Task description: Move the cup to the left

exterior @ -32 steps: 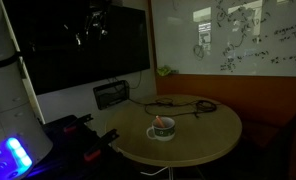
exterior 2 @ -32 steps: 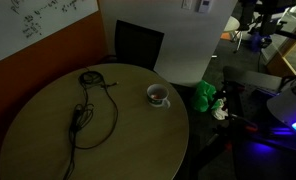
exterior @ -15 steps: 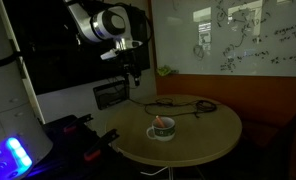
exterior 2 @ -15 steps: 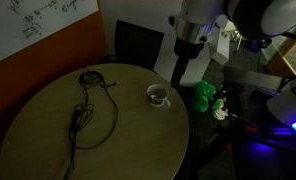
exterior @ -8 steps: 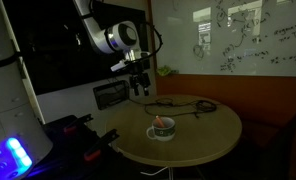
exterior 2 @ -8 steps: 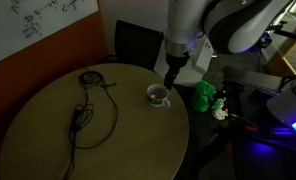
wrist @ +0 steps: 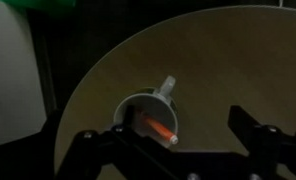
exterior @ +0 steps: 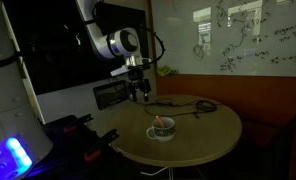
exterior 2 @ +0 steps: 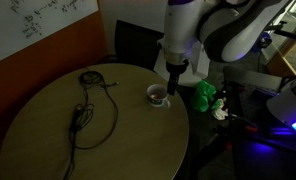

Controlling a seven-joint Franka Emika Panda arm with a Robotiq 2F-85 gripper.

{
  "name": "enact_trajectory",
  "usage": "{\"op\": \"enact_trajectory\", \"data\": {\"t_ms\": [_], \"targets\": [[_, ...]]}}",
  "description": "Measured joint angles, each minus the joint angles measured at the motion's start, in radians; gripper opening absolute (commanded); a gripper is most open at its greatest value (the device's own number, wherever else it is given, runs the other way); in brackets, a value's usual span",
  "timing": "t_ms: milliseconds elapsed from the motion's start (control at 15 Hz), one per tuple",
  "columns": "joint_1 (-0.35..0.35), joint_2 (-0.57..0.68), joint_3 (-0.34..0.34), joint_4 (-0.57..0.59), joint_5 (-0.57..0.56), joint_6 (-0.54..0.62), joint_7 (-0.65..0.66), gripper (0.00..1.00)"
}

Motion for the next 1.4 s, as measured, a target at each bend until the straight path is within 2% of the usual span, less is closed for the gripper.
{"op": "enact_trajectory", "data": {"t_ms": [333, 733, 800, 867, 1000, 1400], "targets": [[0.027, 0.189, -0.034, 0.107, -0.033, 0.044, -0.116, 1.0], [0.09, 0.397, -0.095, 0.259, -0.036, 0.104, -0.138, 1.0], [0.091, 0.427, -0.095, 0.281, -0.031, 0.104, -0.14, 0.94], [0.091, 0.454, -0.095, 0.302, -0.025, 0.104, -0.145, 0.73], [0.089, 0.501, -0.096, 0.342, -0.009, 0.104, -0.16, 0.68], [0.085, 0.563, -0.115, 0.414, 0.024, 0.104, -0.215, 0.2]]}}
